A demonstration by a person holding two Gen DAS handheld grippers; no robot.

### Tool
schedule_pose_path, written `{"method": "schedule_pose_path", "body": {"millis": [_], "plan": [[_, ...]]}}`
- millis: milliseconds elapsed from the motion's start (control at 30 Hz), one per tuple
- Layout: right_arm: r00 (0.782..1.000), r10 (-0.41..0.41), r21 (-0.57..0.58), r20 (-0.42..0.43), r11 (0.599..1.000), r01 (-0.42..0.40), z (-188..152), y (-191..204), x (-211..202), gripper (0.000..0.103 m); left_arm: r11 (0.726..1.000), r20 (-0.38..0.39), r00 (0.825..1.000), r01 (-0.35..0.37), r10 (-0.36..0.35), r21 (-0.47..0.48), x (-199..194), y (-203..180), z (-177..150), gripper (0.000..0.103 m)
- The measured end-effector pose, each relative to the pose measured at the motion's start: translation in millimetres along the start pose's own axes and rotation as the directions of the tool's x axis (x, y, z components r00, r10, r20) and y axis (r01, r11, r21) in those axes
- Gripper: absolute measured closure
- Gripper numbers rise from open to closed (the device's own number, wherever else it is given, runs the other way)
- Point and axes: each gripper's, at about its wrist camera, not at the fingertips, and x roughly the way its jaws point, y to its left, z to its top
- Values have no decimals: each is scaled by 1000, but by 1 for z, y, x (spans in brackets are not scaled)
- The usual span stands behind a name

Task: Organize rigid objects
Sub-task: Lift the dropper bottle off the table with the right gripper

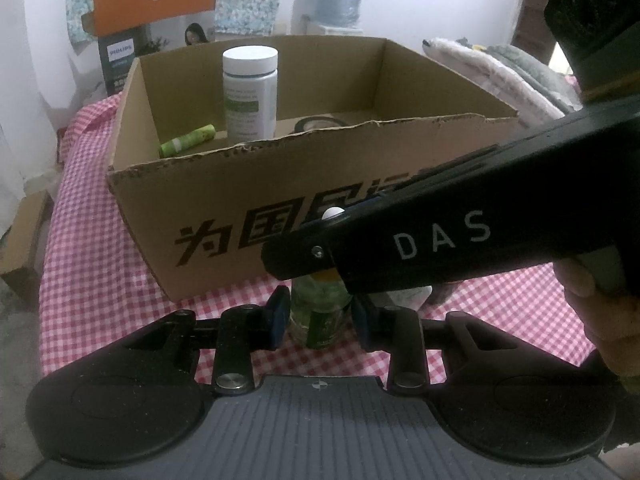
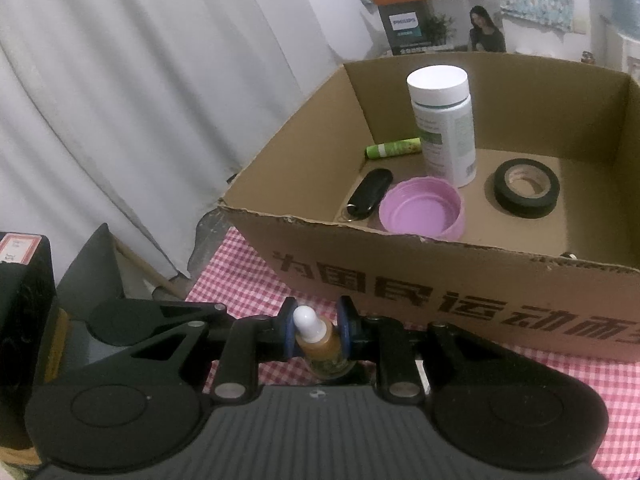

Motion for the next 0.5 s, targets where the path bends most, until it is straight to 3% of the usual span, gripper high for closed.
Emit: {"method": "schedule_pose_path", "body": {"millis": [500], "plan": [[999, -33, -30, 30, 999, 34, -8, 5, -12, 80, 1000, 11, 1000, -1, 1, 4, 0, -5, 1, 70]]}}
